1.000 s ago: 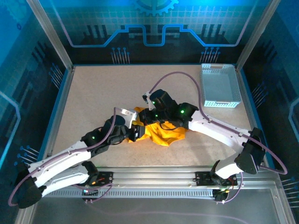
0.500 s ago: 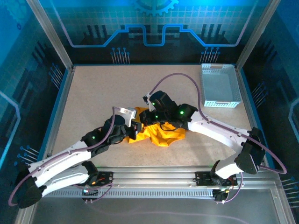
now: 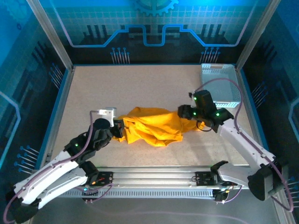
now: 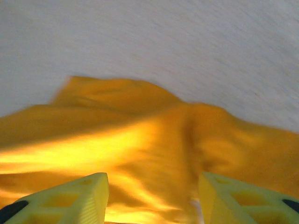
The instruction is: Fold the inside-out t-shirt
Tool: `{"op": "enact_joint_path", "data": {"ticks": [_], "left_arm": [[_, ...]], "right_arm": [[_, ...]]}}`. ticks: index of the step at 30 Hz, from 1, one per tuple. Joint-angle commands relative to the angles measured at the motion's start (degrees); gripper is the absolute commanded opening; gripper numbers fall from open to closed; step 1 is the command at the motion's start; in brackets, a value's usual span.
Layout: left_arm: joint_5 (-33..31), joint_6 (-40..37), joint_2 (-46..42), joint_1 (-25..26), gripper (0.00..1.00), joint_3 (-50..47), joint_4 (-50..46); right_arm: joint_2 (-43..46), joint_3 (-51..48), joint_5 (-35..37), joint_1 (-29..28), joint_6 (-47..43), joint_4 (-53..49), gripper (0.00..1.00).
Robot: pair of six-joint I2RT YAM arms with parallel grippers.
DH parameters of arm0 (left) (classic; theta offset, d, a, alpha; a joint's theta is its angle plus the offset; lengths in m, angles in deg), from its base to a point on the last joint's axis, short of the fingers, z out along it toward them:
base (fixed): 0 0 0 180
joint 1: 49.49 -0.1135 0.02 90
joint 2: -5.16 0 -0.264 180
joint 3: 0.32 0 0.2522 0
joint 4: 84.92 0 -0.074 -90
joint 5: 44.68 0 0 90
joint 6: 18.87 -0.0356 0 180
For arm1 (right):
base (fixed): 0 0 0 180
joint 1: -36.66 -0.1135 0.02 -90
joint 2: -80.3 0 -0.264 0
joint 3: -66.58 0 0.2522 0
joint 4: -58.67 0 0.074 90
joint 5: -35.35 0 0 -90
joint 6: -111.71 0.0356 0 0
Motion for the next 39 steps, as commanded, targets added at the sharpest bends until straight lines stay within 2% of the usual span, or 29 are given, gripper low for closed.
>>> {"op": "enact_joint_path", "data": {"ticks": [1, 5, 7, 14, 19, 23, 26, 27, 31, 34, 39], "left_arm": [[-4.2, 3.36, -2.09, -2.26, 0.0, -1.48, -3.54], [-3.66, 3.44, -1.62, -3.44, 0.0, -1.61, -3.78], [-3.59, 3.18, -1.31, -3.58, 0.0, -1.53, -3.77], [-3.96, 3.11, -0.87, -3.69, 0.0, -1.67, -3.74], [-4.54, 3.09, -0.94, -3.92, 0.0, -1.37, -4.18], [-5.11, 2.62, -0.88, -4.28, 0.0, -0.32, -4.77], [-6.42, 2.36, -0.87, -5.01, 0.0, 1.2, -5.83], [-7.38, 2.28, -0.87, -5.4, 0.0, 2.13, -6.68], [-12.78, 1.83, -0.86, -7.8, 0.0, 8.09, -10.48], [-19.26, 1.77, -0.87, -10.2, 0.0, 15.3, -12.86], [-25.03, -5.6, -0.08, -12.17, 0.0, 25.46, -7.68]], "right_arm": [[0.01, -7.93, 1.84, 5.39, 1.58, -2.8, 0.52], [-1.3, -13.32, 1.56, 12.45, 3.01, 0.48, 0.53], [-2.53, -14.62, -0.99, 15.43, 2.43, 2.79, 0.51], [-6.02, -14.83, -7.78, 17.42, 1.07, 10.1, 0.48], [-9.67, -13.79, -4.0, 17.77, 1.09, 9.55, 0.36], [-10.85, -13.37, -2.91, 18.08, 0.43, 9.34, 0.19], [-7.42, -12.94, -2.66, 18.11, 0.18, 8.3, 0.01], [-5.42, -12.23, -2.21, 18.14, -0.17, 6.88, 0.0], [4.78, -6.36, 1.14, 18.91, -2.44, -1.24, 0.0], [11.99, 2.2, 1.98, 22.13, -4.31, -7.67, 0.0], [15.42, 17.87, -0.86, 27.32, -6.46, -14.06, 0.0]]}}
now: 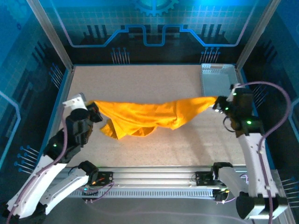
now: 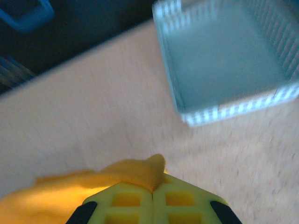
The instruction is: Fold the inside-out t-shirt
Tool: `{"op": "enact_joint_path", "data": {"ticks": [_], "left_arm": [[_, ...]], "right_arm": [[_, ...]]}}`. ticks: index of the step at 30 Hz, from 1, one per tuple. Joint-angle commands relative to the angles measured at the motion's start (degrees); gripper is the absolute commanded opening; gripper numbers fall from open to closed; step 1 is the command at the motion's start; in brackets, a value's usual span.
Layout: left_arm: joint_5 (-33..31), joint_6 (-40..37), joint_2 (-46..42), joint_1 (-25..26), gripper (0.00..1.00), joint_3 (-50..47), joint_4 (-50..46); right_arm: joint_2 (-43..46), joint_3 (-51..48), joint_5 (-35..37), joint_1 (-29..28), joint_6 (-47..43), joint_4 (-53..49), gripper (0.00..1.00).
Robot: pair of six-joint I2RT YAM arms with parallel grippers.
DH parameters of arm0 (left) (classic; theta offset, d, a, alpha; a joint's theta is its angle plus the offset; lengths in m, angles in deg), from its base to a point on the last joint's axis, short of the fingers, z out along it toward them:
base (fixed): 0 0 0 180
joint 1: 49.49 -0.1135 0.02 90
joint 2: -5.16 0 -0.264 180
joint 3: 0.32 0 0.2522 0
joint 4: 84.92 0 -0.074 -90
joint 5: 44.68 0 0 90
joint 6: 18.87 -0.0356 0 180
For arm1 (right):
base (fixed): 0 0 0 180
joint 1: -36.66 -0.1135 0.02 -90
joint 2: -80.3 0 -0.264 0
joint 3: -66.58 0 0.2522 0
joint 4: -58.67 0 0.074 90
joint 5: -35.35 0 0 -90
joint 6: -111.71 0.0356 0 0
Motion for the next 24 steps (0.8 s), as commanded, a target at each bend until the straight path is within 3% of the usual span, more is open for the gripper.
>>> {"op": "enact_joint_path", "data": {"ticks": [1, 6, 13, 16, 18, 20, 22, 24], "left_arm": [[-7.85, -7.1, 0.66, -1.23, 0.0, 7.43, 4.24], [-11.52, -12.73, 1.31, -1.53, 0.0, 15.95, 7.93], [-1.98, -12.33, -3.79, -1.45, 0.0, 23.21, 11.02], [-0.73, -13.81, 0.07, -1.4, 0.0, 22.71, 10.94], [0.65, -14.51, 9.97, -1.5, 0.0, 26.31, 2.09], [2.07, -12.02, 17.75, -1.54, 0.0, 29.02, -7.48], [5.4, -9.65, 19.88, -2.89, 0.0, 26.85, -10.63], [15.78, -5.05, 19.98, -7.68, 0.0, 23.37, -10.95]], "right_arm": [[0.88, 9.28, -1.16, 2.38, -2.53, -7.7, 0.0], [0.86, 21.98, -0.05, 4.39, -3.37, -11.04, 0.0], [4.55, 33.85, -4.22, 4.75, -3.29, -10.0, 0.0], [5.16, 28.75, -7.94, 4.77, -0.97, -6.44, 0.0], [3.37, 22.12, -10.81, 4.63, -0.09, -4.9, 0.0], [1.69, 15.55, -5.37, 4.58, -0.93, -5.13, 0.0], [0.54, 11.21, 2.37, 4.77, -3.01, -6.29, 0.0], [0.47, 7.75, 4.37, 5.34, -3.69, -5.78, 0.0]]}}
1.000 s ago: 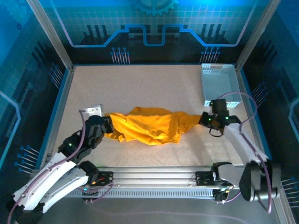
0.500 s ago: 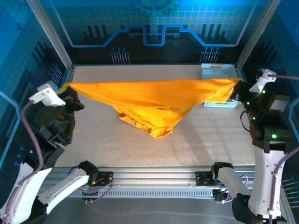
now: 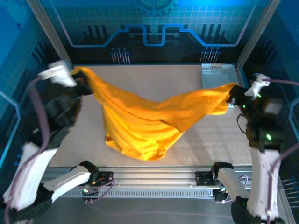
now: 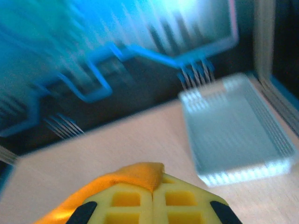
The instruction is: Fold the inside-out t-shirt
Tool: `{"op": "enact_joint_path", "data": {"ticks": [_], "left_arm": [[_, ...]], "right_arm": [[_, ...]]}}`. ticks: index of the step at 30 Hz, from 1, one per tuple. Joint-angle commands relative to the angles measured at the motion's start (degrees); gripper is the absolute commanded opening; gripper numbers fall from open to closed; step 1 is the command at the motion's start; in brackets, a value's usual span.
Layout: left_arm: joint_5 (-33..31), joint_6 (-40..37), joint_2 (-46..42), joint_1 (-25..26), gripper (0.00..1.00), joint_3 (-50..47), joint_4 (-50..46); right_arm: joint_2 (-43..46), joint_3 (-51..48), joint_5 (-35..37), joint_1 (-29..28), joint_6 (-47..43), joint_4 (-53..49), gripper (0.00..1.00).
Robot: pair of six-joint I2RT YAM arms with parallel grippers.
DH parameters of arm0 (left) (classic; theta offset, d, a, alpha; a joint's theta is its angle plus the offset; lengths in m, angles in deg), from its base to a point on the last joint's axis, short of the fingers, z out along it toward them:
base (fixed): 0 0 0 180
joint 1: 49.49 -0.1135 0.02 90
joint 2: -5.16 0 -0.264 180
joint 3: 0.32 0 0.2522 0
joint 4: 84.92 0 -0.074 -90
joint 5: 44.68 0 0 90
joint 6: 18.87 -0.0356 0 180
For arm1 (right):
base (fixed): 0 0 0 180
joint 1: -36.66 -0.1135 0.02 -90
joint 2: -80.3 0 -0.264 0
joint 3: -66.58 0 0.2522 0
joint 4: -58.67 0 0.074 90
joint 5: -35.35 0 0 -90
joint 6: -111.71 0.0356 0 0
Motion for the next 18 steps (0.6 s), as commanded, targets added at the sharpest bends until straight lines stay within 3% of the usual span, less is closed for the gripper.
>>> {"op": "enact_joint_path", "data": {"ticks": [1, 3, 5, 8, 13, 18], "left_arm": [[16.65, 6.68, 2.25, -6.61, 0.0, -5.26, -10.71], [27.45, 8.07, 6.1, -11.69, 0.0, -5.47, -12.24], [29.36, 8.21, 10.23, -13.62, 0.0, -3.52, -15.59], [30.56, 8.21, 11.43, -14.06, 0.0, -3.17, -15.43], [35.48, 10.12, 3.11, -14.09, 0.0, -14.15, -4.43], [27.84, 13.98, 2.61, -16.27, 0.0, -23.56, -7.79]], "right_arm": [[-0.84, -5.16, 4.75, 1.32, -1.63, -0.01, 0.0], [-1.04, -7.31, -3.49, 1.13, -0.49, 3.15, 0.0], [-2.74, -7.63, -8.39, -0.41, 1.03, 4.1, 0.0], [-4.25, -9.03, -4.73, -5.0, 1.5, 3.04, 0.0], [-3.03, -15.72, 1.11, -8.82, 2.08, 2.23, 0.0], [-3.0, -22.18, 5.7, -8.92, 4.14, 0.71, 0.0]]}}
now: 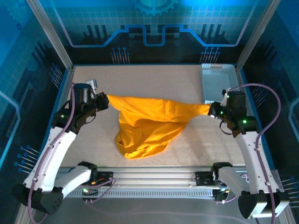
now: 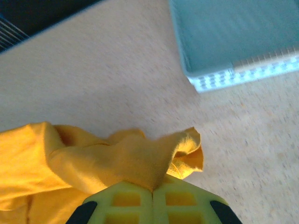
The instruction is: Fold the inside-out t-shirt
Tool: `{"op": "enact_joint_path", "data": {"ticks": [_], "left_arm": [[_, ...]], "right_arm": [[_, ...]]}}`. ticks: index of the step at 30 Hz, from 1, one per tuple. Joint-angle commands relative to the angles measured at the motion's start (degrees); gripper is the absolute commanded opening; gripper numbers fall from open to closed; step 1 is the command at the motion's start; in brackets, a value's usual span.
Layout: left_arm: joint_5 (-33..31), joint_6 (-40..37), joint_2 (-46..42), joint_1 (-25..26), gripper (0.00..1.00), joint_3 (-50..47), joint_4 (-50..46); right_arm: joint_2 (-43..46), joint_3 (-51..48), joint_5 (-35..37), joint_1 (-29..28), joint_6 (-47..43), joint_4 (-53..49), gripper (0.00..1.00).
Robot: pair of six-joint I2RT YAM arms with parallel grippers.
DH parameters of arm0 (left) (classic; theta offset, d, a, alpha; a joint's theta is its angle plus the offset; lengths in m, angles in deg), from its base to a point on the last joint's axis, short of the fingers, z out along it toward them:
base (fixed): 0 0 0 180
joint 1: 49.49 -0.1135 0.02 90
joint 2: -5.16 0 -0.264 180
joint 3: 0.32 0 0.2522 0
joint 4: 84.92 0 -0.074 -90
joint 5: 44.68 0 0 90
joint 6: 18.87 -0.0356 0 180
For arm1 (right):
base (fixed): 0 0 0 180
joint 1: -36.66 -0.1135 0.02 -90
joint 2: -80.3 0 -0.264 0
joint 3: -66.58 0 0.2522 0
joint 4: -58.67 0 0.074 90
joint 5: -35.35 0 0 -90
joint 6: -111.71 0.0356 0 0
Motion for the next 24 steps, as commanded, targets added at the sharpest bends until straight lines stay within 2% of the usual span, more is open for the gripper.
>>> {"op": "enact_joint_path", "data": {"ticks": [1, 3, 6, 9, 11, 14, 16, 20, 22, 24], "left_arm": [[-4.24, 5.26, 0.36, -3.33, 0.0, -6.78, -1.38], [-4.11, 8.94, -2.42, -7.42, 0.0, -14.38, -0.64], [0.5, 11.71, -6.68, -12.95, 0.0, -25.35, 3.91], [3.31, 12.39, -7.23, -16.09, 0.01, -30.77, 5.83], [4.09, 12.07, -6.13, -17.06, 0.01, -31.91, 6.7], [6.13, 11.17, -4.17, -18.03, 0.0, -31.46, 8.57], [7.61, 10.57, -2.74, -17.99, 0.0, -29.93, 9.5], [13.13, 10.02, -0.91, -17.93, 0.0, -21.69, 10.04], [10.79, 9.89, -0.12, -17.91, 0.0, -16.97, 10.51], [5.39, 8.76, 5.05, -17.99, 0.01, -11.76, 10.04]], "right_arm": [[0.65, -3.46, 4.8, -0.68, 2.4, -1.39, 0.0], [1.18, -6.64, 5.43, -0.55, 3.17, -1.29, 0.0], [0.71, -10.46, 5.33, -0.47, 3.96, -0.44, 0.0], [-0.4, -13.28, 5.4, -0.44, 4.62, 0.75, 0.0], [-1.04, -14.15, 5.87, -0.42, 4.59, 1.67, 0.05], [-1.26, -13.24, 7.08, -0.43, 3.18, 2.17, 0.13], [-1.17, -11.85, 7.23, -0.6, 1.93, 2.93, 0.0], [-2.45, -4.92, 4.39, -1.45, 0.68, 3.39, 0.0], [-4.05, -0.74, 4.28, -1.54, 0.75, 4.38, 0.0], [-9.34, 3.59, 4.6, -1.12, 0.92, 4.38, 0.0]]}}
